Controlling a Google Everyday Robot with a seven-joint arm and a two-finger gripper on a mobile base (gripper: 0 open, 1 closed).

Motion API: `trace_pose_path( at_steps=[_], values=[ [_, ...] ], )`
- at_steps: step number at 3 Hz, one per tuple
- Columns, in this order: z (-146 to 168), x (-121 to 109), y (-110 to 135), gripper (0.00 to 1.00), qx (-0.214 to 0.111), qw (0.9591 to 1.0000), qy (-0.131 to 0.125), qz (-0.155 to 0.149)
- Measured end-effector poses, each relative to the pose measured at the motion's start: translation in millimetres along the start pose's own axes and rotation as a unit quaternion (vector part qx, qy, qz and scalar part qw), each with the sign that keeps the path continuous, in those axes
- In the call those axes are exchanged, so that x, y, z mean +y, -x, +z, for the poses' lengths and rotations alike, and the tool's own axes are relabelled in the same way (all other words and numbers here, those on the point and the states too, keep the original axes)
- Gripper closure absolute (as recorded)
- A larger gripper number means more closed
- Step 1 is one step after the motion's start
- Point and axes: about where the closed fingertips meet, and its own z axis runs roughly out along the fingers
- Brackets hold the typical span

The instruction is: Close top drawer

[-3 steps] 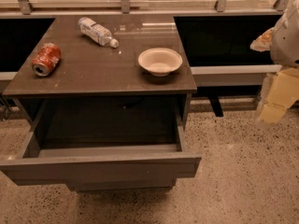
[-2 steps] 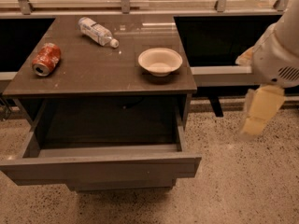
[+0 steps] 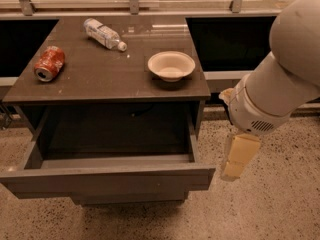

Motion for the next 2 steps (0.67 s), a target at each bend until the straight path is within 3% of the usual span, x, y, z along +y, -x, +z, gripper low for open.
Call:
trace_pose_path(
  at_steps=[1, 2],
  values=[
    [21.5, 8.5, 8.0, 0.09, -0.009, 0.9998, -0.016, -0.007],
    [56.2, 30.4, 19.5, 0.32, -0.034, 0.9992, -0.015, -0.013]
  ],
)
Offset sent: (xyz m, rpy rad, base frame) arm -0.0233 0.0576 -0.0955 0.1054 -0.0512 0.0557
